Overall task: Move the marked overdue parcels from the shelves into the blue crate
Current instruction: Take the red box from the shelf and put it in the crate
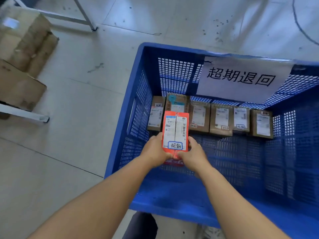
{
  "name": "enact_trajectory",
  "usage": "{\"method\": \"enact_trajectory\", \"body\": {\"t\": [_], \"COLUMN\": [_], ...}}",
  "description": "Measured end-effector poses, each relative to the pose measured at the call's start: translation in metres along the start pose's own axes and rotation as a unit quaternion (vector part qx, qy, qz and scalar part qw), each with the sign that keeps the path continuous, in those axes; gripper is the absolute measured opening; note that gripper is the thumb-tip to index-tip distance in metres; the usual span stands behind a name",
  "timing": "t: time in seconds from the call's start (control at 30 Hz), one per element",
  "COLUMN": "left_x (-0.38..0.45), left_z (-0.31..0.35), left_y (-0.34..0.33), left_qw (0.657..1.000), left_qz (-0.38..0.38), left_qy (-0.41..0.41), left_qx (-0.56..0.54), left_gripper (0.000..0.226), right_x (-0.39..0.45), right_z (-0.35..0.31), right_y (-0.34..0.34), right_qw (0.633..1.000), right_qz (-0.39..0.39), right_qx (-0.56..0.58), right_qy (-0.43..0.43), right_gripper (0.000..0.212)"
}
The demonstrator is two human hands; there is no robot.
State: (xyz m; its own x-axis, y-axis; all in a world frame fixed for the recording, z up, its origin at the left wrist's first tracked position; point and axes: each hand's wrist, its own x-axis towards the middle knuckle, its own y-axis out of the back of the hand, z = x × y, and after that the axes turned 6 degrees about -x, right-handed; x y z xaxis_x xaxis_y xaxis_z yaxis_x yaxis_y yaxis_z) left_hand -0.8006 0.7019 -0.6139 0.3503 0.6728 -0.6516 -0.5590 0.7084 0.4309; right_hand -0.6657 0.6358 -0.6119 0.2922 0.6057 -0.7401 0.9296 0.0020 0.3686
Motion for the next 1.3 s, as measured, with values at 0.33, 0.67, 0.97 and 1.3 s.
{"method": "enact_trajectory", "body": {"t": [0.33,0.67,0.97,1.3], "left_x": [0.07,0.139,0.175,0.16], "left_z": [-0.115,-0.186,-0.226,-0.188], "left_y": [-0.063,-0.091,-0.102,-0.094], "left_qw": [0.992,0.985,0.969,0.98], "left_qz": [-0.015,-0.011,-0.053,-0.036], "left_qy": [0.117,0.141,0.197,0.148], "left_qx": [0.052,0.097,0.138,0.126], "left_gripper": [0.056,0.058,0.074,0.082], "right_x": [0.097,0.163,0.203,0.182], "right_z": [0.084,0.116,0.134,0.112], "right_y": [-0.079,-0.131,-0.168,-0.135], "right_qw": [0.991,0.981,0.977,0.984], "right_qz": [-0.115,-0.178,-0.199,-0.152], "right_qx": [-0.024,0.01,-0.013,-0.056], "right_qy": [-0.067,-0.074,-0.081,-0.069], "right_gripper": [0.04,0.059,0.059,0.065]}}
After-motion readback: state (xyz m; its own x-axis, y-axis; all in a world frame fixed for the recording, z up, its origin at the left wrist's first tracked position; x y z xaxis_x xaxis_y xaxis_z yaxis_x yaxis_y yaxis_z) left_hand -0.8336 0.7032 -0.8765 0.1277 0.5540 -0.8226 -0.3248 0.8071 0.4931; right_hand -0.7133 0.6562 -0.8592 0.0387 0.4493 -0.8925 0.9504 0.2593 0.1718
